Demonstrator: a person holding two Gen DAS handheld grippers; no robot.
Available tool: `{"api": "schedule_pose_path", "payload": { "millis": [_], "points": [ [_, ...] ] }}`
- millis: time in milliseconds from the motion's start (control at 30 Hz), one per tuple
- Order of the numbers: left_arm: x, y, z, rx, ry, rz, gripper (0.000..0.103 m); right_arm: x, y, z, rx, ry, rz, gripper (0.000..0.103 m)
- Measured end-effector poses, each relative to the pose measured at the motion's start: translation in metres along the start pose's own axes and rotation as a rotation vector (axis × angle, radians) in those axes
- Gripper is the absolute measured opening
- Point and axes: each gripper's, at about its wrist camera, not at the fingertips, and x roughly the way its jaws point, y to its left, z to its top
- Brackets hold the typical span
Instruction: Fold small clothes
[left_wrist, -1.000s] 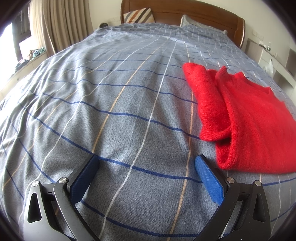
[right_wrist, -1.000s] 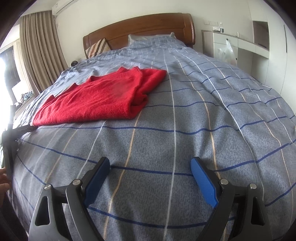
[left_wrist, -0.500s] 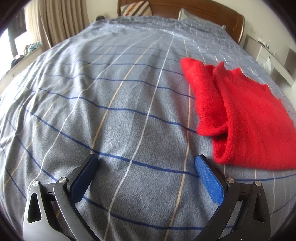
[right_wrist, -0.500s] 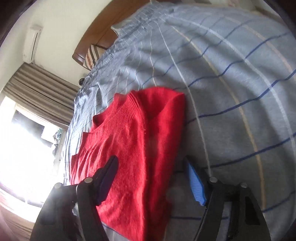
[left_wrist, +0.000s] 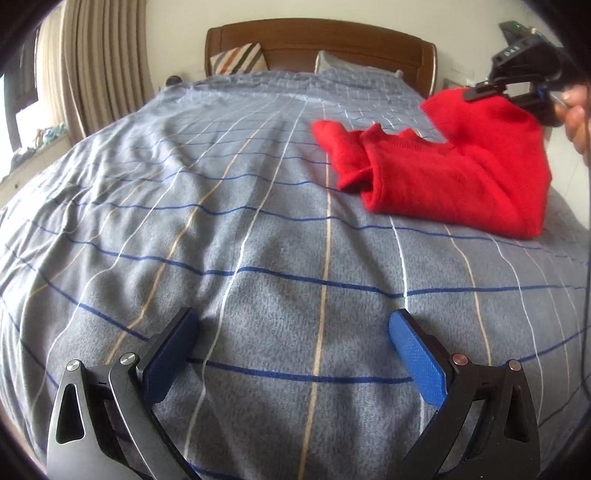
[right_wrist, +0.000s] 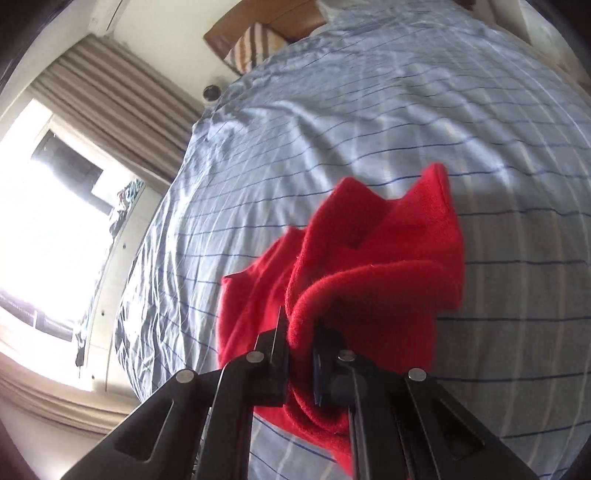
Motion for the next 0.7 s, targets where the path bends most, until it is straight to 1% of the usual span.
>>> {"api": "schedule_pose_path", "payload": {
  "millis": [33,67,100,133,167,200,233,267,300,333,400,433,467,500,533,567,600,633,667,700],
  "points": [
    [-0.001,0.004,0.001,-0.016,-0.003,-0.009,0.103,0.036,0.032,-0.001,-0.062,0.031,-0.03,0.009],
    [-0.002,0.009,0.001,-0.026,-0.009,-0.01,0.103,0.036,0.032,-0.001,-0.062,0.031,-0.03,0.009],
    [-0.003,0.012,0.001,-0.036,-0.014,-0.002,0.103,0.05,0.041,-0.004,-0.082,0.043,-0.046,0.009],
    [-0.003,0.014,0.001,-0.046,-0.016,0.005,0.103,0.08,0.055,-0.009,-0.109,0.063,-0.043,0.01],
    [-0.002,0.018,0.002,-0.058,-0.018,0.008,0.103,0.092,0.059,-0.013,-0.104,0.074,-0.006,0.012],
    [-0.003,0.021,0.002,-0.073,-0.017,0.009,0.103,0.1,0.059,-0.016,-0.085,0.086,0.038,0.017],
    [-0.002,0.025,0.002,-0.089,-0.014,0.005,0.103,0.102,0.057,-0.02,-0.056,0.097,0.094,0.021],
    [0.0,0.028,0.003,-0.102,-0.01,0.0,0.103,0.102,0.055,-0.024,-0.018,0.112,0.167,0.033],
    [0.001,0.03,0.004,-0.11,-0.008,-0.001,0.103,0.102,0.055,-0.024,-0.018,0.112,0.167,0.051],
    [0.002,0.03,0.004,-0.111,-0.007,0.0,0.103,0.091,0.049,-0.026,0.03,0.115,0.276,0.055],
    [0.004,0.028,0.004,-0.1,-0.003,0.012,0.103,0.065,0.047,-0.025,0.007,0.08,0.339,0.056],
    [0.004,0.026,0.004,-0.093,-0.002,0.019,0.103,0.049,0.05,-0.025,-0.029,0.044,0.335,0.056],
    [0.004,0.025,0.004,-0.089,-0.001,0.024,0.103,0.049,0.05,-0.025,-0.029,0.044,0.335,0.056],
    [0.005,0.025,0.004,-0.088,-0.001,0.027,0.103,0.02,0.052,-0.025,-0.146,-0.032,0.204,0.056],
    [0.005,0.025,0.004,-0.089,-0.002,0.028,0.103,0.02,0.052,-0.025,-0.146,-0.032,0.204,0.056],
    [0.006,0.025,0.004,-0.091,-0.002,0.03,0.103,0.014,0.053,-0.027,-0.208,-0.045,0.113,0.054],
    [0.007,0.025,0.004,-0.091,-0.002,0.032,0.103,0.013,0.052,-0.031,-0.249,-0.04,0.049,0.046],
    [0.007,0.024,0.004,-0.089,-0.003,0.036,0.103,0.027,0.049,-0.043,-0.271,0.01,0.007,0.042],
    [0.007,0.023,0.003,-0.086,-0.004,0.039,0.103,0.037,0.05,-0.051,-0.289,0.03,-0.004,0.039],
    [0.007,0.023,0.003,-0.082,-0.005,0.043,0.103,0.05,0.057,-0.061,-0.322,0.039,-0.022,0.038]
  ]
}}
